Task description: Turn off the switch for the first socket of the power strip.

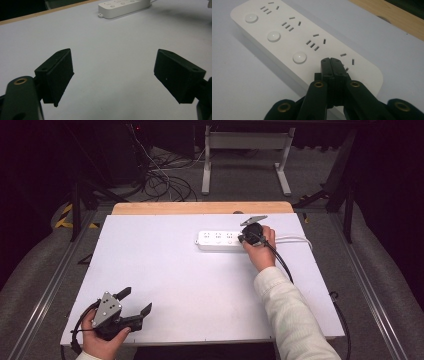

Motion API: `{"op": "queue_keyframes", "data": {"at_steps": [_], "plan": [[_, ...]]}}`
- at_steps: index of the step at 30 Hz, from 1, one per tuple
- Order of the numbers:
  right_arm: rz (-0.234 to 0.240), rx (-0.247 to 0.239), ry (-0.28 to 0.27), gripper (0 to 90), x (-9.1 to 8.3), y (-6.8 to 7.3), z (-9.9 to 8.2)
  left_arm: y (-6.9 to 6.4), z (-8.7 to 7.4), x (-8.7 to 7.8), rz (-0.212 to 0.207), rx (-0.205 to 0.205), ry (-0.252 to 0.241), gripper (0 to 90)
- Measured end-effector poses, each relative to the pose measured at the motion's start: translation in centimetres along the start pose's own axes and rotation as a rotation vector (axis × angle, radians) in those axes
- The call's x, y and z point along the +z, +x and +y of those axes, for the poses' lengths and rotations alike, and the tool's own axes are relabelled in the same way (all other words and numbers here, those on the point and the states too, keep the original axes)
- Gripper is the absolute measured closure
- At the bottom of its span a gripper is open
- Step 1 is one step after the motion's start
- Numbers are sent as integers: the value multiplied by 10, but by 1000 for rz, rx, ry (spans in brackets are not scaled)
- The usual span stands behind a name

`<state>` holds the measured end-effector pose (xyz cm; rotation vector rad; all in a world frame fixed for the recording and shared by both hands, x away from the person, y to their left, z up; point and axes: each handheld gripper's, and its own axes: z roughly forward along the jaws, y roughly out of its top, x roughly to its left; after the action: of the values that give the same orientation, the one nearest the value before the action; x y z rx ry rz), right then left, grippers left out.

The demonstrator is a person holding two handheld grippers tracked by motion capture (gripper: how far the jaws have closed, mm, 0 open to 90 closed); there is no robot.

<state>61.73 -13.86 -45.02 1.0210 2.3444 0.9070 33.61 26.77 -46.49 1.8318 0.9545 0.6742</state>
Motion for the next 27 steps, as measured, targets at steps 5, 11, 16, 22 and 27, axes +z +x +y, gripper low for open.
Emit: {"op": "queue_keyframes", "data": {"at_steps": [5, 11, 16, 22, 27], "plan": [[0, -5, 2, 900, 0, 0, 0, -1, 0, 0, -1, -5, -2, 162], [-11, -16, 11, 900, 1, 2, -1, 0, 0, 0, -3, -7, -1, 161], [-21, -14, 15, 900, 2, 3, -1, 0, 0, 0, 3, 0, 0, 161], [-30, -1, 2, 900, 2, 4, -3, 0, 0, -1, 2, -8, -2, 161], [-35, 3, 0, 900, 2, 5, -3, 0, 0, -1, 1, -7, -3, 161]]}}
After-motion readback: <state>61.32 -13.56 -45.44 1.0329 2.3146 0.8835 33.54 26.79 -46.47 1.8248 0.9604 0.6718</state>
